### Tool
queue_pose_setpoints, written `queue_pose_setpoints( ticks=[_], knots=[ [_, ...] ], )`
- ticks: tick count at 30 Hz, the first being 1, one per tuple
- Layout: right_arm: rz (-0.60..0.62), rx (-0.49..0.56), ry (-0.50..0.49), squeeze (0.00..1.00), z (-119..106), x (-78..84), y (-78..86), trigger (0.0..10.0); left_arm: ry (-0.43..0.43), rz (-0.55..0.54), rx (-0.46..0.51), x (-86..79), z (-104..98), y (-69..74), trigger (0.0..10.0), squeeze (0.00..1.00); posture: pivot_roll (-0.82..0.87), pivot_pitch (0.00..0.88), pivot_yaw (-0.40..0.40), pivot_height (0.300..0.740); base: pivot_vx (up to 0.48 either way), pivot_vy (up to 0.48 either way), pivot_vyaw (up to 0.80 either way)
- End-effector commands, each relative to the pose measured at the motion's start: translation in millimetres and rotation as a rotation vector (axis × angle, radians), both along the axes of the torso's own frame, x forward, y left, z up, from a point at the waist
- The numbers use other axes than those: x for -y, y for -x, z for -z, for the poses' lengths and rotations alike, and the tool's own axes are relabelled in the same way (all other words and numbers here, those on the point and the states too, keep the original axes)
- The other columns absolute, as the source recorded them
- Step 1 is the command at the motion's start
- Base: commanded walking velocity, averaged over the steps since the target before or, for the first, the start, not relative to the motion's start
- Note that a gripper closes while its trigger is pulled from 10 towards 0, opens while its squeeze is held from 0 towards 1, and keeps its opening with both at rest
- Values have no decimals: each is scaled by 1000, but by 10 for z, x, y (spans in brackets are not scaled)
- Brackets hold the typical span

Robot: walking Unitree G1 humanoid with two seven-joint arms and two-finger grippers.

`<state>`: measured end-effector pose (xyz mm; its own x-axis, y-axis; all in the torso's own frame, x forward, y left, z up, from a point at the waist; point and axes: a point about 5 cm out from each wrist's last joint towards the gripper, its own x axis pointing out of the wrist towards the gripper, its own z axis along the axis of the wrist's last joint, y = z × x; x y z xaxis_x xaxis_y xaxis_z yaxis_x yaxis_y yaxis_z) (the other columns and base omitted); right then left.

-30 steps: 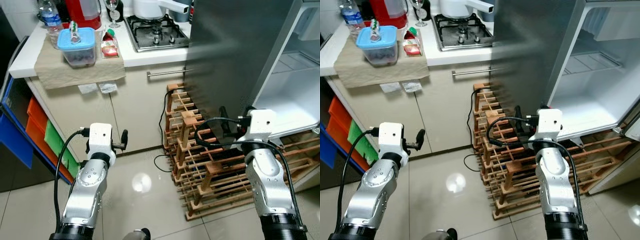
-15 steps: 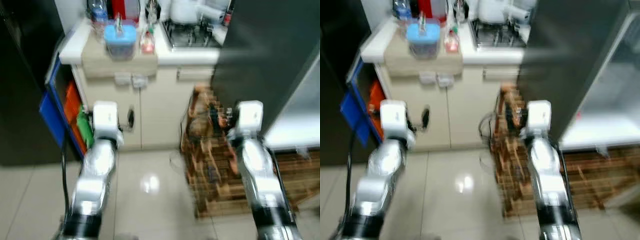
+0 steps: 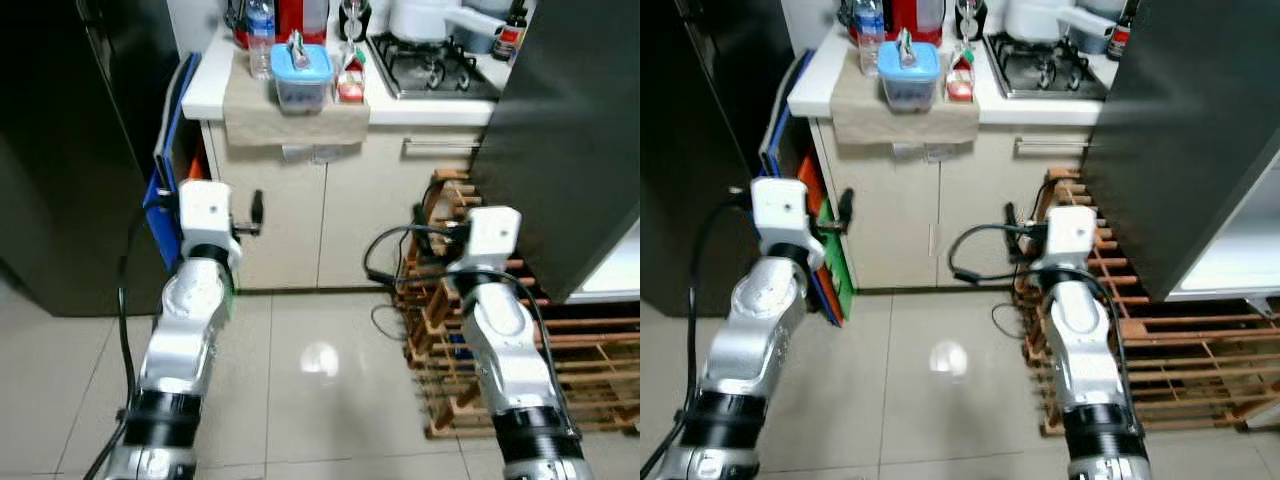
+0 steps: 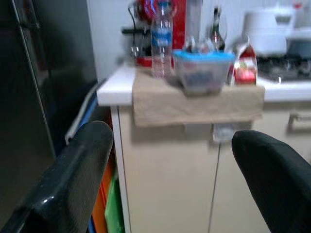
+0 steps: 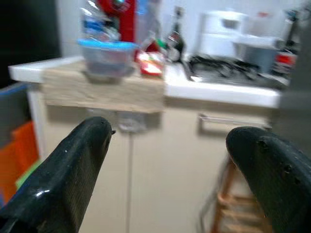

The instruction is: Restocking fridge

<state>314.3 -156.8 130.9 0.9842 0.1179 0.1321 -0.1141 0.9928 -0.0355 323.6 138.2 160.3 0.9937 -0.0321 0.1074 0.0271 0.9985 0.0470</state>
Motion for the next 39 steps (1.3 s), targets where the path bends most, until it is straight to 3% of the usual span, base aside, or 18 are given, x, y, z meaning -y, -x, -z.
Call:
queue_pose_setpoints(
  ticks=[1, 10, 30, 35, 39],
  knots=[
    [16, 39, 19, 94, -91, 50, -26, 10000, -13, 65, 1, 181, -2, -24, 10000, 0, -51, 0, 9, 740, 439, 0, 538],
    [47, 55, 11, 59, -137, 75, -82, 10000, -29, 100, 41, 212, -135, -171, 10000, 0, -41, 0, 2, 740, 461, 0, 115],
    [47, 140, 39, 71, -267, -1, -90, 10000, 9, 216, 145, 343, -311, -151, 10000, 0, -37, 0, 7, 740, 469, 0, 0],
    [59, 208, 40, 82, -407, -6, -80, 10000, 11, 253, 189, 384, -381, -122, 10000, 0, -36, 0, 9, 740, 463, 0, -788],
    [94, 318, 55, 90, -647, 39, -41, 10000, 20, 291, 255, 422, -542, -84, 10000, 0, -33, 0, 10, 740, 459, 0, -800]
  ],
)
